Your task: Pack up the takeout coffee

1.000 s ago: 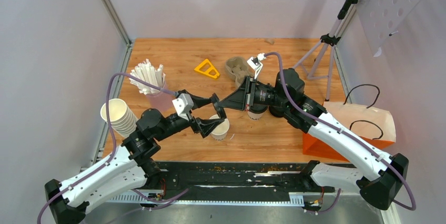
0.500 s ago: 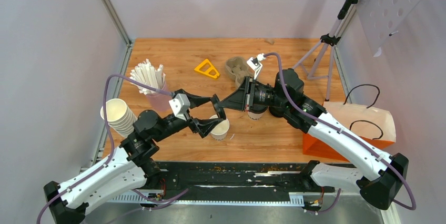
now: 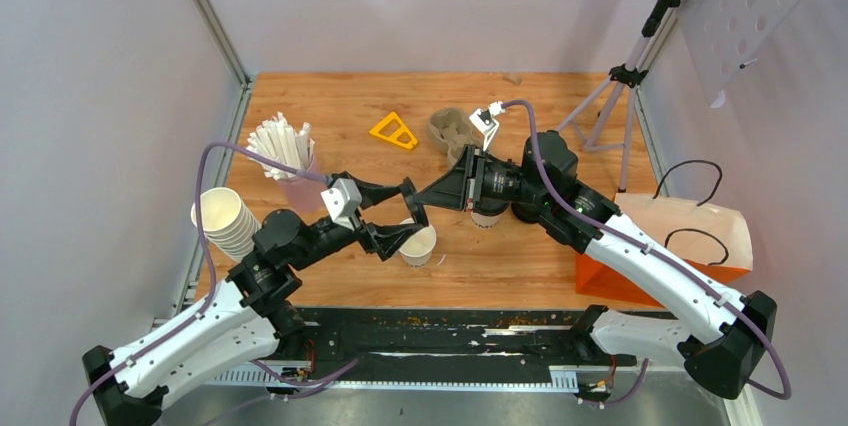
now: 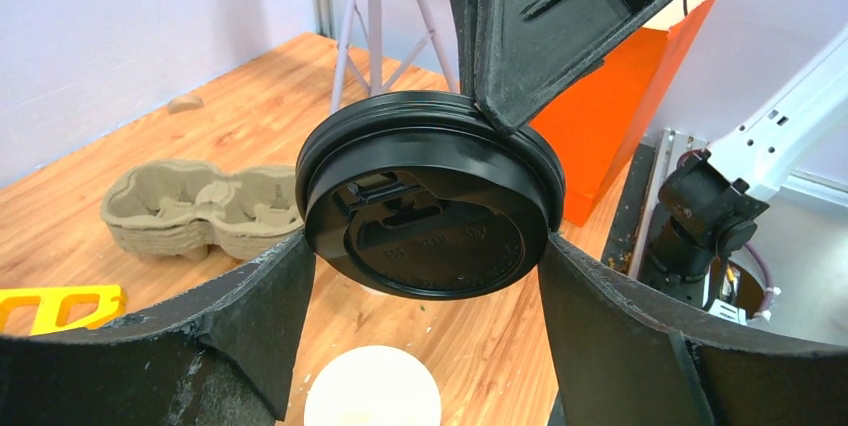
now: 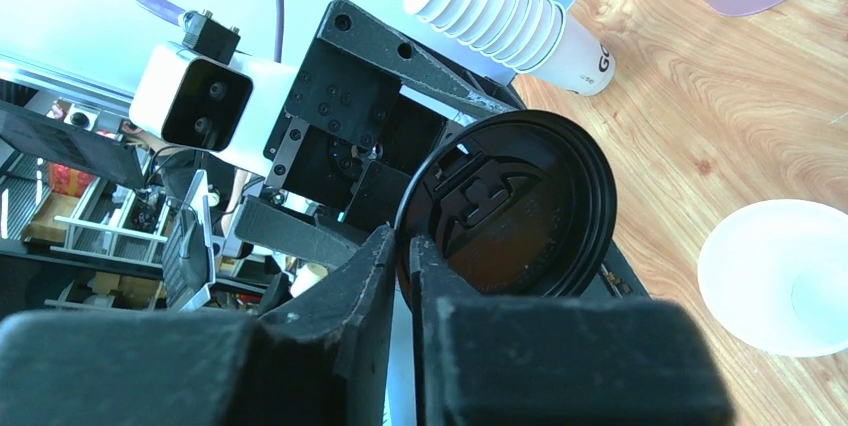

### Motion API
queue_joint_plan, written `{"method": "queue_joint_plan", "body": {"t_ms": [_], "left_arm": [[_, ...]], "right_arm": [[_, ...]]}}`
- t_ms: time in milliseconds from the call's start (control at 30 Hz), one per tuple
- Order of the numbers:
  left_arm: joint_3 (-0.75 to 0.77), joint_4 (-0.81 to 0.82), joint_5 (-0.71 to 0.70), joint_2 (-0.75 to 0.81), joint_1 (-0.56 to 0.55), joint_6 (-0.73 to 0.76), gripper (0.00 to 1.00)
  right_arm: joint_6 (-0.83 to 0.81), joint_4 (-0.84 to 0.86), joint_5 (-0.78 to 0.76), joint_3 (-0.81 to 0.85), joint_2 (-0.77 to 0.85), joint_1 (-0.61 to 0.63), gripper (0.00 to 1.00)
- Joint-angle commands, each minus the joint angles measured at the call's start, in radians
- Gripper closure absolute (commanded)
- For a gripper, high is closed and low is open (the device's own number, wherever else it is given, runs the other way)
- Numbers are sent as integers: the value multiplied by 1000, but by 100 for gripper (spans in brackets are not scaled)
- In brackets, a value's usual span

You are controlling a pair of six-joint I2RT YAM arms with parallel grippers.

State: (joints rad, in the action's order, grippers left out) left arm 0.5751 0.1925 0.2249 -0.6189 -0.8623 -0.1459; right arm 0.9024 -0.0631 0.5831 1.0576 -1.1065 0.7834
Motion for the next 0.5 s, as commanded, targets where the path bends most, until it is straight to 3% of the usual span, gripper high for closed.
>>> {"method": "queue_joint_plan", "body": {"t_ms": [0, 200, 300, 367, 467], "left_arm": [[54, -36, -19, 21, 2, 34, 20], [202, -350, -55, -32, 2, 55, 22], [309, -550, -97, -103, 2, 49, 22], [388, -693, -120, -161, 2, 40, 22], [509, -906, -187, -258, 2, 13, 22]], "right_arm": [[4, 17, -26, 5, 6, 6, 82], [-71, -119, -133, 32, 38, 7, 52], [-122, -199, -222, 39, 71, 7, 28], [-168, -284, -291, 55, 92, 6, 5], [-245, -395, -383, 86, 121, 5, 0]]}}
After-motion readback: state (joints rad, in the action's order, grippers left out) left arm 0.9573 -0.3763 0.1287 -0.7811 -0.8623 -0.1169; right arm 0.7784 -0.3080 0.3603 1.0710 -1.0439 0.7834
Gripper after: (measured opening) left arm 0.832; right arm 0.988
